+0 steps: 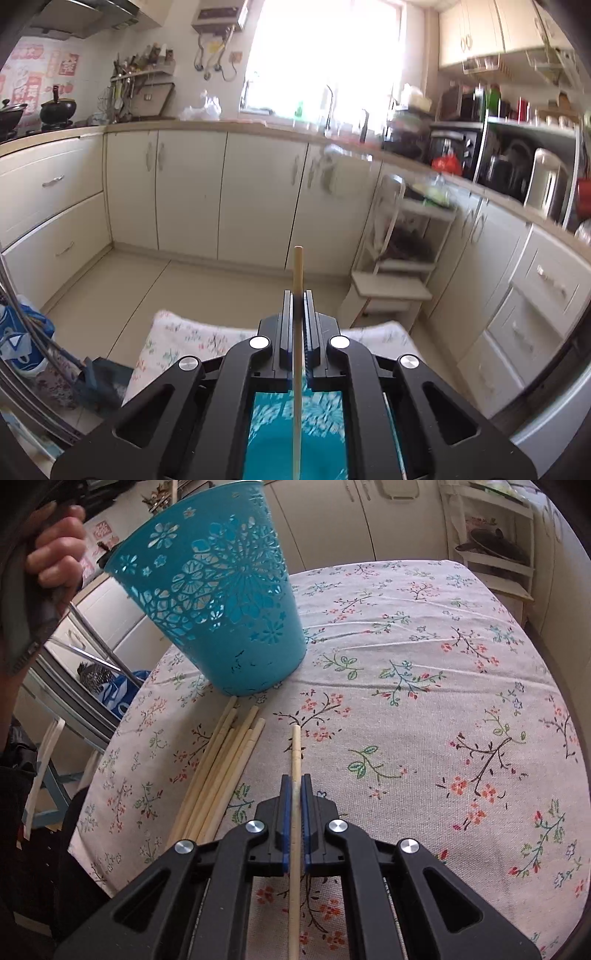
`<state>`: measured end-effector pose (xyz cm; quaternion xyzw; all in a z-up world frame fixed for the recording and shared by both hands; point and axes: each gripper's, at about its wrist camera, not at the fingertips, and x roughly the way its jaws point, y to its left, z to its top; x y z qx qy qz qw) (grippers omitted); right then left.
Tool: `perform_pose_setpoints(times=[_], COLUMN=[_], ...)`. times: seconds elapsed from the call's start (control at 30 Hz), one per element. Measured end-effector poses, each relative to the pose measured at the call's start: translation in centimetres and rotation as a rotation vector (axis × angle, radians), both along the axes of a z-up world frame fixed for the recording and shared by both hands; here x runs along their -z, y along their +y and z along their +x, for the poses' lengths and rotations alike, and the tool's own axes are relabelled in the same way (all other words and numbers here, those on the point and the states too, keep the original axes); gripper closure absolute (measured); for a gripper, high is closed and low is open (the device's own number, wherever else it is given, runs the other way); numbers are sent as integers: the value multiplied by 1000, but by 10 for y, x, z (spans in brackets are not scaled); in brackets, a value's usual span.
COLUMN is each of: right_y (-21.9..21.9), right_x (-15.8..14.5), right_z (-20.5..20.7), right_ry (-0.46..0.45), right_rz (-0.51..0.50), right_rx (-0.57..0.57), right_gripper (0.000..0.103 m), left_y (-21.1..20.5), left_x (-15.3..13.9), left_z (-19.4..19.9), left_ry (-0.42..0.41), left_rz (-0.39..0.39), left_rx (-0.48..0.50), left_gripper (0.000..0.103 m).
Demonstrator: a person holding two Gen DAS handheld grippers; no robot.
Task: Organize utensils
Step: 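Lift the chopstick over the teal basket and open the left gripper while the right gripper holds its chopstick, then carry the chopstick over the teal basket and open the right gripper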
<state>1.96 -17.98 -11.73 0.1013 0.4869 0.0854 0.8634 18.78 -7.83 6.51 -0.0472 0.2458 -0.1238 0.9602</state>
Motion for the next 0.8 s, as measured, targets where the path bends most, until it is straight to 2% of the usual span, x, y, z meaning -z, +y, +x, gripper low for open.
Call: perform_pose_setpoints(times=[0.13,0.23,0.27,0.33,0.37,0.4,0.57,0.7,0.8], right_y=[12,8,4,-7,-13,-18,-39,-37,-32], right_x=[-3,-4,-5,-12,-19,-29,-84,-141,-173], right_z=[-1,-3,-3,-6,-8,-11,-9,7,27], right_ry=[-20,-13,-11,-26,-45,-72,-210,-368,-477], right_rz=[-93,-72,-51,-2,22,50,199,283,317], right_rx=[-36,-16,3,34,48,65,118,109,112], right_gripper=[97,97,98,98,98,98,97,98,97], left_y=[3,9,12,19,25,30,63,86,104], left_x=[33,47,50,52,51,50,46,58,76], left_z=[-1,-4,-8,-17,-25,-32,-75,-100,-114], left_ry=[89,131,137,140,132,121,92,124,191], left_rz=[59,73,76,92,95,98,66,47,23], left_rx=[-1,-4,-4,-12,-22,-36,-86,-115,-133], left_gripper=[99,98,95,79,63,52,38,34,33])
